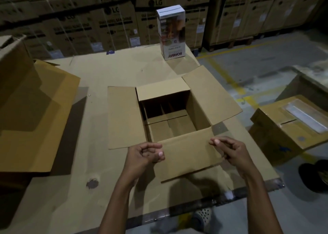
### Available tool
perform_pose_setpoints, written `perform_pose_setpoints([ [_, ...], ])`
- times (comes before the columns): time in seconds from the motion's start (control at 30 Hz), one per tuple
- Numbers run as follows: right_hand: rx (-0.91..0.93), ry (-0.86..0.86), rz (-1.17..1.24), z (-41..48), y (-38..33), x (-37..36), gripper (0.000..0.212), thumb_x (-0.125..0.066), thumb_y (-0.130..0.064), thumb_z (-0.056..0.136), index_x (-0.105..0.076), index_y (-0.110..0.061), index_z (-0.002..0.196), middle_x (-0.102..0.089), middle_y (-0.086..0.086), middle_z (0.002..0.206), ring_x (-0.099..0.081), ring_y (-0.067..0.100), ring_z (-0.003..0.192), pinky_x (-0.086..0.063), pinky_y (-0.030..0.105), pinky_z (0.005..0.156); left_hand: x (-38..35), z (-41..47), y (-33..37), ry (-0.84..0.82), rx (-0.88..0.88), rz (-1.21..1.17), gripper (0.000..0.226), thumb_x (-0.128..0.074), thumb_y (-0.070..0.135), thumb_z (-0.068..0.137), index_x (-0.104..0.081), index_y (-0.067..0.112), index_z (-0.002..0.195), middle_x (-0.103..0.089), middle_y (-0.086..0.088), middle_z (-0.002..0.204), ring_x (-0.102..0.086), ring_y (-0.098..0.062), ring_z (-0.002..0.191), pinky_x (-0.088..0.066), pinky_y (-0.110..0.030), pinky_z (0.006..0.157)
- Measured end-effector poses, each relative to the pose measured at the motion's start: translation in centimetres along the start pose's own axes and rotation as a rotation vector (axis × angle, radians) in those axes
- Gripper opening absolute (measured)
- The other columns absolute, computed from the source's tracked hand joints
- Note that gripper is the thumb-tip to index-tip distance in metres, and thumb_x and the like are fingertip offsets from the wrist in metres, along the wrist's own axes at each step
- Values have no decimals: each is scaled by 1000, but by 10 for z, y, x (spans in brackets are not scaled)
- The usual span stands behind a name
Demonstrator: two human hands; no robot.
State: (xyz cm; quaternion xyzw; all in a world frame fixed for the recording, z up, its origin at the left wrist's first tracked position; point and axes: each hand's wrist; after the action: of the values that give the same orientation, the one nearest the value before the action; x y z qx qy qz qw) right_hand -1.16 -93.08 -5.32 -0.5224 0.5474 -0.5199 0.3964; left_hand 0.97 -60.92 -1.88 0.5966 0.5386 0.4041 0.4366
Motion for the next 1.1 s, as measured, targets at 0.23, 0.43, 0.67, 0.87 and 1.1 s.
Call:
perform_pose_setpoints([
  [0.23,154,96,-342,14,-31,-4,10,-78,-34,90,-83,-29,98,-79,-14,87,-72,1,87,-60,33,82,1,21,48,-26,-102,233,25,-80,6,87,-76,11,111,-80,-11,92,-78,-29,84,-63,-27,69],
  [0.43,521,34,-427,32,-111,-43,12,-76,-36,93,-82,-30,101,-78,-15,87,-61,-4,60,-43,16,59,-6,62,105,-50,-323,253,20,-79,14,90,-78,12,110,-78,-16,96,-77,-25,91,-63,-37,78],
  [0.67,77,-450,-731,65,-164,-14,30,-74,-50,91,-73,-31,115,-78,1,97,-74,26,58,-57,34,50,-6,136,98,-84,-291,465,16,-77,27,93,-79,19,107,-77,-11,102,-72,-23,98,-56,-36,78],
  [0.87,96,-544,-642,130,-144,-36,46,-72,-52,92,-67,-29,132,-71,-6,120,-74,14,98,-63,33,78,-9,174,68,-242,-156,861,41,-76,42,91,-71,25,128,-67,2,132,-60,-15,124,-48,-36,107],
  [1.1,237,-487,-746,223,-142,-67,58,-73,-44,94,-54,-30,147,-39,3,162,-50,19,135,-41,28,101,10,204,107,46,-451,999,56,-72,34,95,-54,24,146,-25,-3,170,-17,-26,158,-21,-49,128],
])
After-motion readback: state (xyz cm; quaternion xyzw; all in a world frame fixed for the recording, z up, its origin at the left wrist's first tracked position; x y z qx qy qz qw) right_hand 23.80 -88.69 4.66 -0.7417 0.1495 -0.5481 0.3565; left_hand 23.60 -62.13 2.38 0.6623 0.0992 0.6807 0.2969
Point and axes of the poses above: each hand's wrist, its own z-axis towards the middle knuckle, its own x-axis out of the back of the hand, y = z × x
